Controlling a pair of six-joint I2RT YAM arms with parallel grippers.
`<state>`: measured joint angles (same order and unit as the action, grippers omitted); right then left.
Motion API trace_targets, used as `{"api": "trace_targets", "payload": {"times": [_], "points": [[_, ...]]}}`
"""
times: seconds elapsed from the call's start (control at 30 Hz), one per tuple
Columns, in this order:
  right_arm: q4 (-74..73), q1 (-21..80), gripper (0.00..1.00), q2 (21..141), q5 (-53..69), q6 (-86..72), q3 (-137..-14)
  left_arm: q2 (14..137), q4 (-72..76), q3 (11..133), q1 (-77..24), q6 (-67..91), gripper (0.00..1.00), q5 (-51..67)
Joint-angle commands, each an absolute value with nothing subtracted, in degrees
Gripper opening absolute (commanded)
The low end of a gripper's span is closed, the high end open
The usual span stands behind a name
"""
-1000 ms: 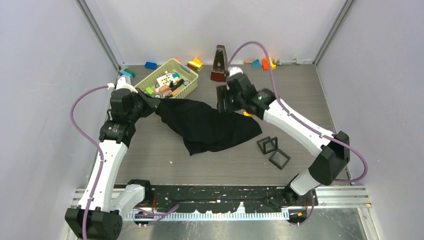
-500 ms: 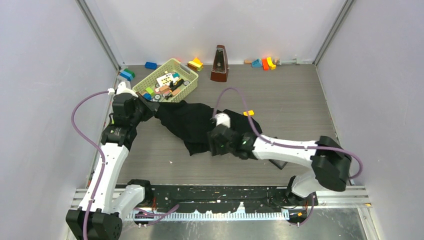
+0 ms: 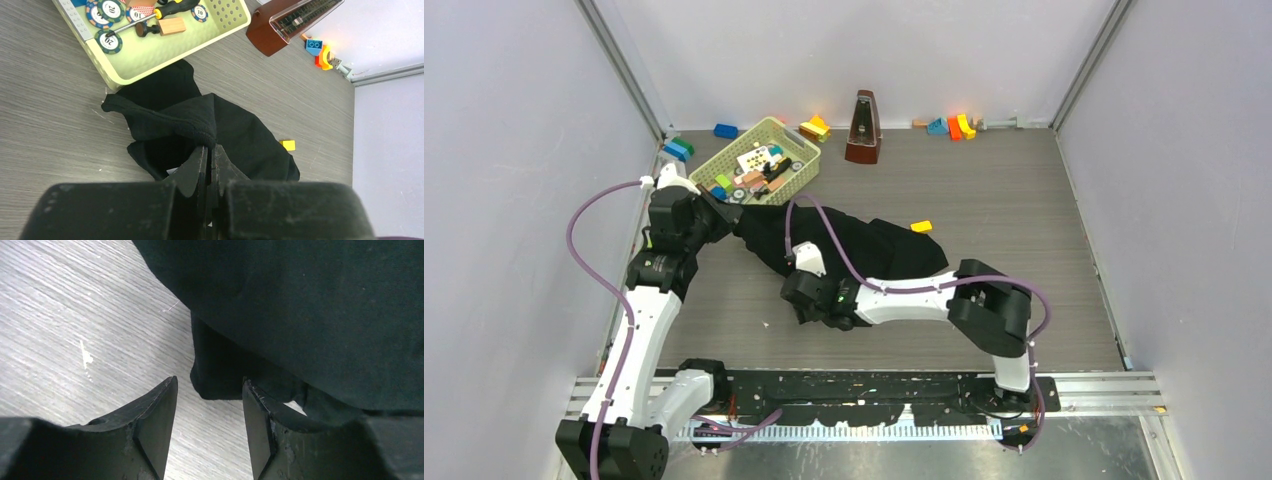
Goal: Remove the brooch from the garment
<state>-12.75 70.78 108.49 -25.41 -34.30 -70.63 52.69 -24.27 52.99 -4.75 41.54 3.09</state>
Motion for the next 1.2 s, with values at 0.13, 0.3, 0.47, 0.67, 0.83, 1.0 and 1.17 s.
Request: {"api": "trace_targets", "payload": {"times": [0.13, 0.3, 0.47, 0.67, 0.83, 1.0, 1.17], "points": [[-22.28, 71.19, 0.48, 116.51, -34.28, -34.46, -83.27, 51.98, -21.97, 54.55, -4.57, 40.74, 0.00, 3.52], [-26.17, 71.19, 0.24, 120.15, -37.17, -32.57, -88.74, 52.41, -22.59, 55.05, -4.57, 39.85, 0.00, 3.32], [-32.68, 71.19, 0.00, 114.44, -39.04, -30.39, -91.20, 52.96, -26.74, 58.14, -4.57, 39.28, 0.00, 0.51], [-42.80, 71.00, 0.00, 96.98, -37.98, -25.70, -97.37, 54.21, -32.47, 65.25, -4.57, 36.68, 0.00, -3.85], [-52.21, 66.59, 0.00, 87.87, -36.26, -23.34, -108.85, 55.94, -41.27, 77.03, -4.57, 29.44, 0.00, -13.13], [-54.76, 56.91, 0.00, 81.19, -32.19, -22.09, -119.95, 57.03, -48.32, 87.86, -4.57, 25.84, 0.00, -17.73], [-58.56, 55.21, 0.00, 80.24, -33.62, -19.91, -129.60, 54.70, -53.13, 93.78, -4.58, 22.70, 0.00, -22.60]]}}
